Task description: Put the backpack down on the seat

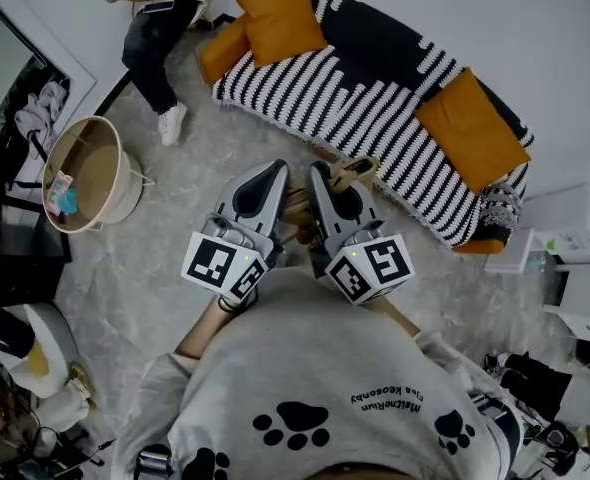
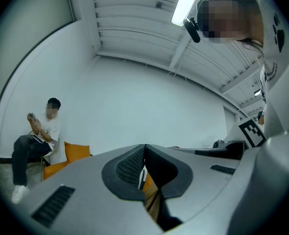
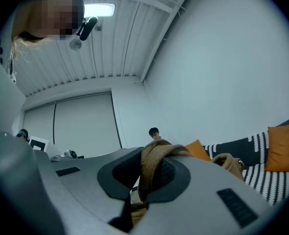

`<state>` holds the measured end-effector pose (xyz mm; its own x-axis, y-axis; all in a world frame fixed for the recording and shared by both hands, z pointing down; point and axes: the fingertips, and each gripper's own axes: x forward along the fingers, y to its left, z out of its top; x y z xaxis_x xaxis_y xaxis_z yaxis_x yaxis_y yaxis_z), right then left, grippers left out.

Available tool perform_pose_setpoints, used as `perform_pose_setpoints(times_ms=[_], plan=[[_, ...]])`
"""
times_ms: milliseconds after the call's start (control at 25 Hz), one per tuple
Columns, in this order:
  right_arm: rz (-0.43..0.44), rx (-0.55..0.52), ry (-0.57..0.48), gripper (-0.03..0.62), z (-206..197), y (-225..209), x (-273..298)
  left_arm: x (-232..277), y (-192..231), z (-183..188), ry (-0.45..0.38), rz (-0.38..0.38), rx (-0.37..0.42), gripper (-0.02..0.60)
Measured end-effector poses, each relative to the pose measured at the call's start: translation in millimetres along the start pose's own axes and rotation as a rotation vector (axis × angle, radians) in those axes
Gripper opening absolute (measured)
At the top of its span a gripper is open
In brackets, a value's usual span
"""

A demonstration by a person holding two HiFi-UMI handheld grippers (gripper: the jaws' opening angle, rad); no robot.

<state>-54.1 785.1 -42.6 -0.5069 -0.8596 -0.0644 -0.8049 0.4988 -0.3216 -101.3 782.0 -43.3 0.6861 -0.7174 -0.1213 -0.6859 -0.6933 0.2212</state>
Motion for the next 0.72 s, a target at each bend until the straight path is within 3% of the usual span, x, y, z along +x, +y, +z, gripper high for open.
perform_pose_setpoints(times_ms=[440,720], plan=[[-0.092,-0.018,-0.029,0.049,19,-55,83,86,70,10,0.015,-0.101,-0.009,0.018],[-0.189,-0.021,-0.089,0.049,35,-82,145,136,120,24,0.032,-0.212,-0.006,0.018]])
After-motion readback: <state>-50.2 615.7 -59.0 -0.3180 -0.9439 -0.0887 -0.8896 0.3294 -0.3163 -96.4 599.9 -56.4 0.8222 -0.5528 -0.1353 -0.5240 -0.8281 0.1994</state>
